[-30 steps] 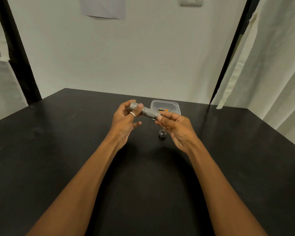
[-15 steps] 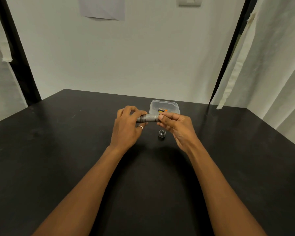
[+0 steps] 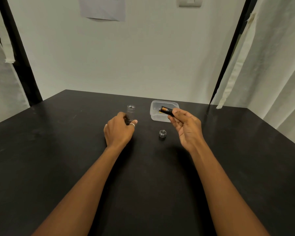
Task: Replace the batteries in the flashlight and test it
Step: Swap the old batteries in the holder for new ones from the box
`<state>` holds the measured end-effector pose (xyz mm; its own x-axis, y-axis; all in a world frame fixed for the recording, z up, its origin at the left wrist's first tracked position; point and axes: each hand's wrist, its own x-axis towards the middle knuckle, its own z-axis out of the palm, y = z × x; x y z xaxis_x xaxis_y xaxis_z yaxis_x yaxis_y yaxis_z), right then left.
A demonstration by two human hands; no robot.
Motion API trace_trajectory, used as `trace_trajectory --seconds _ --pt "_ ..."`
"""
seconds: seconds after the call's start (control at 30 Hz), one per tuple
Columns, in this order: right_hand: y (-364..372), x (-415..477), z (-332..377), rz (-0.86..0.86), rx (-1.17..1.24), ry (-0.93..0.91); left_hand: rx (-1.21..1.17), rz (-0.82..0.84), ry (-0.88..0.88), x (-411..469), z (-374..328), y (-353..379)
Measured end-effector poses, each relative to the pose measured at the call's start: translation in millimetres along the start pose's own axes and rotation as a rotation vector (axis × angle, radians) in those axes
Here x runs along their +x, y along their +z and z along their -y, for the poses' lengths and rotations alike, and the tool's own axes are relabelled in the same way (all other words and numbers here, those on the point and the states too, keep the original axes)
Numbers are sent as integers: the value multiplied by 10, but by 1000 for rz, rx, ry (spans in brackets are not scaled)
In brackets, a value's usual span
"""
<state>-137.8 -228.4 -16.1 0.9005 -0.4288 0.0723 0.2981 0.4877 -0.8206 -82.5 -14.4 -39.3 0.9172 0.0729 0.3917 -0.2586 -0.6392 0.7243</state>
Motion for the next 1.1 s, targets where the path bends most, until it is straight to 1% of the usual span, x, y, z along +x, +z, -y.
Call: trace_trajectory --seconds 0.13,0.37,0.4,0.43,0.47,0.53,0.57,0.6,0.67,0.73,0.77,0.83,0.93,1.0,1.03,1.1 --pt "1 -14 -9 8 -20 9 -34 30 -57 -3 -19 0" --pt "22 -37 6 10 -37 24 -2 59 -62 -28 -36 10" --pt "24 -41 8 9 -41 27 10 35 -61 -43 -56 10" --pt "25 -43 9 9 -45 29 12 -33 -36 -66 -81 3" --pt "23 -45 11 14 -49 30 1 -143 26 -88 -113 -8" --pt "18 -48 12 26 -64 30 -50 -369 224 -121 -174 -30" --pt "17 -47 11 30 -76 29 -71 -433 324 -130 -202 -27" --pt "15 -47 7 33 -94 28 -98 -444 415 -142 -231 -11" --pt "15 -49 -6 46 -142 24 -162 -350 533 -201 -293 48" --pt "13 -49 -23 86 -189 18 -218 -192 526 -273 -351 125" --pt "12 -47 -32 109 -208 14 -242 -116 483 -299 -367 168" --pt "12 -47 -44 152 -232 4 -325 21 335 -322 -401 231" --pt "22 -50 -64 206 -266 -4 -574 271 44 -305 -442 242" --pt "28 -49 -90 233 -310 -17 -740 439 -89 -293 -452 221" --pt "32 -51 -104 235 -349 -34 -793 494 -131 -287 -449 210" --pt "52 -52 -138 221 -451 -97 -858 537 -187 -272 -432 202"
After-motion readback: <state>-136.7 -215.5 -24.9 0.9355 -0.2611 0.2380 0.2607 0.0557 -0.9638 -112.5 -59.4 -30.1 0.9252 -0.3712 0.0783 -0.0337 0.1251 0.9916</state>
